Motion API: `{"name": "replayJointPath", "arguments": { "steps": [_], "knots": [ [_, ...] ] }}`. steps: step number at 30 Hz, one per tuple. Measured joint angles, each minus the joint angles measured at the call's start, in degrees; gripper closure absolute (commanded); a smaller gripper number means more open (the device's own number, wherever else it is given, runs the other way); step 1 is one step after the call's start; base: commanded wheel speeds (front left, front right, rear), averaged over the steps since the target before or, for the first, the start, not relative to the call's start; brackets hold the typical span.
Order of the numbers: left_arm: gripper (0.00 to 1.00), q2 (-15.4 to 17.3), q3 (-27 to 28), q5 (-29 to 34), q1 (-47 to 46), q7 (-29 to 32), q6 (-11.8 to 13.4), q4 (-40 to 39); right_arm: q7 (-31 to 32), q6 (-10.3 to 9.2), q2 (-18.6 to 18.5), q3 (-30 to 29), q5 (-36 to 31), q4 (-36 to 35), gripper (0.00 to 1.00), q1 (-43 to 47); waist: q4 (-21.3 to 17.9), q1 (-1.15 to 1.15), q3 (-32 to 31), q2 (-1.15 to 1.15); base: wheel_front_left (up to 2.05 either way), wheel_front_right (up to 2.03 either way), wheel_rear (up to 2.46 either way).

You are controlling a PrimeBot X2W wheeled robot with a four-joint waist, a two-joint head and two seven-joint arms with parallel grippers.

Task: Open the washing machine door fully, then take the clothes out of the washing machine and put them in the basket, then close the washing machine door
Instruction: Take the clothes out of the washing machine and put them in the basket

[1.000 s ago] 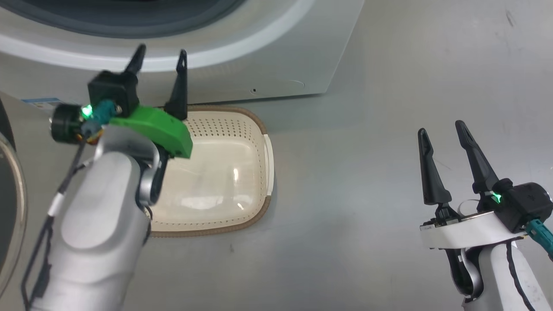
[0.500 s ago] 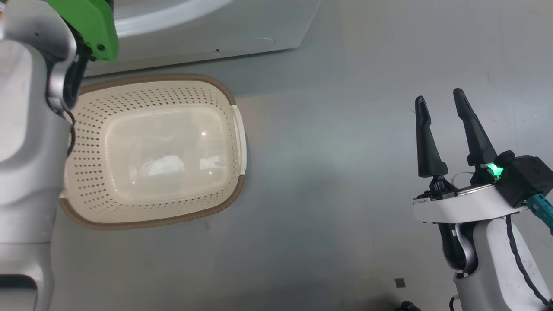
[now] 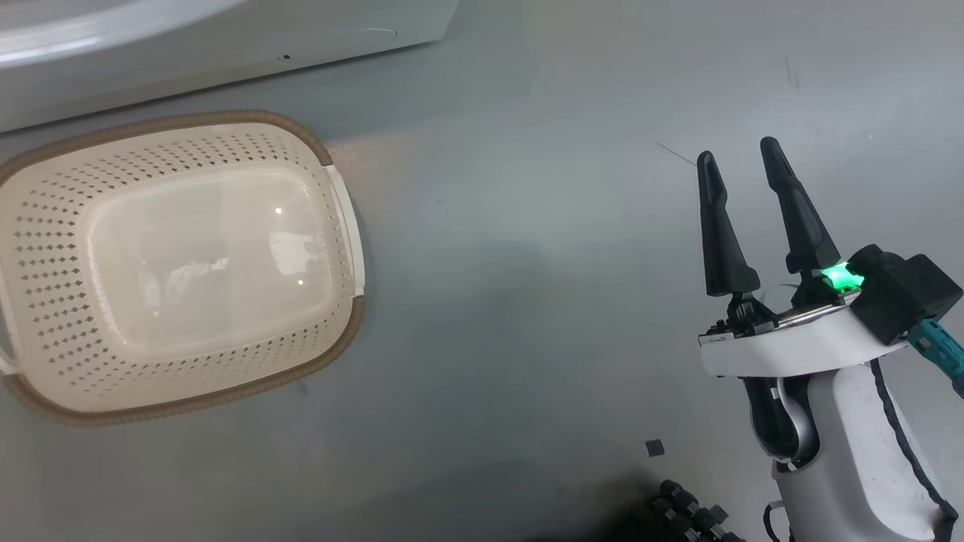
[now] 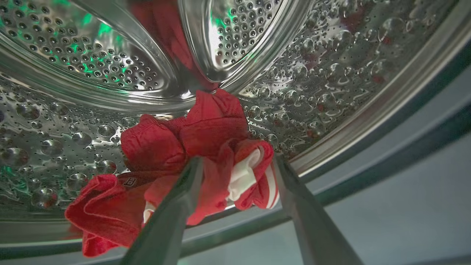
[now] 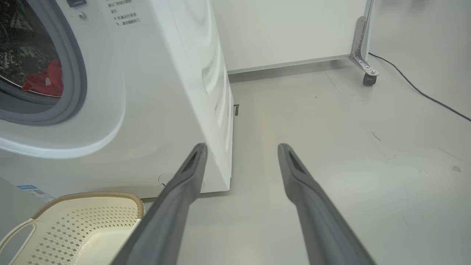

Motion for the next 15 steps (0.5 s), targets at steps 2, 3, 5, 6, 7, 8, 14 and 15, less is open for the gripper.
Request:
{"name": "replayJointPath", "arguments": {
  "steps": [2, 3, 5, 6, 7, 8, 14, 15],
  "knots": [
    [0.00, 0.58, 0.76, -0.30, -1.53, 0.62, 0.00, 0.08, 0.00, 0.00, 0.04, 0.35, 0.75, 0.01, 0.00, -0.48, -0.78, 0.00, 0.75, 0.00, 0.00, 0.00, 0.00],
    [0.00, 0.88, 0.89, -0.31, -2.18, 1.10, 0.00, 0.24, 0.00, 0.00, 0.04, 0.48, 1.02, 0.00, 0.00, -0.82, -1.17, 0.00, 1.14, 0.00, 0.00, 0.00, 0.00],
    [0.00, 1.36, 0.98, -0.31, -3.16, 2.11, 0.00, 0.88, 0.00, 0.00, 0.05, 0.73, 1.51, 0.00, 0.00, -1.20, -1.89, 0.00, 1.93, 0.00, 0.00, 0.00, 0.00],
    [0.00, 1.49, 1.07, -0.31, -3.52, 2.52, 0.01, 1.25, 0.00, 0.00, 0.05, 0.92, 1.58, 0.00, 0.00, -1.32, -2.24, 0.00, 2.33, 0.00, 0.00, 0.00, 0.00],
    [0.00, 1.56, 1.10, -0.31, -3.81, 2.90, 0.00, 1.57, 0.00, 0.00, 0.09, 1.03, 1.78, 0.01, 0.00, -1.48, -2.58, 0.00, 2.72, 0.00, 0.00, 0.00, 0.00],
    [0.00, 1.60, 1.13, -0.32, -4.06, 3.11, 0.01, 1.83, 0.00, 0.00, 0.09, 1.14, 2.07, 0.00, 0.00, -1.73, -2.89, 0.00, 3.10, 0.00, 0.00, 0.00, 0.00],
    [0.00, 2.37, 1.08, -0.18, -5.24, 5.13, 0.34, 3.80, 0.00, 0.00, 0.12, 1.27, 3.56, -0.01, 0.00, -2.98, -4.42, 0.00, 5.28, 0.00, 0.00, 0.00, 0.00],
    [0.00, 2.72, 0.96, 0.21, -5.26, 5.49, 0.38, 4.09, 0.00, 0.00, 0.13, 1.31, 3.64, -0.01, 0.00, -3.24, -4.61, 0.00, 5.58, 0.00, 0.00, 0.00, 0.00]
  ]
}}
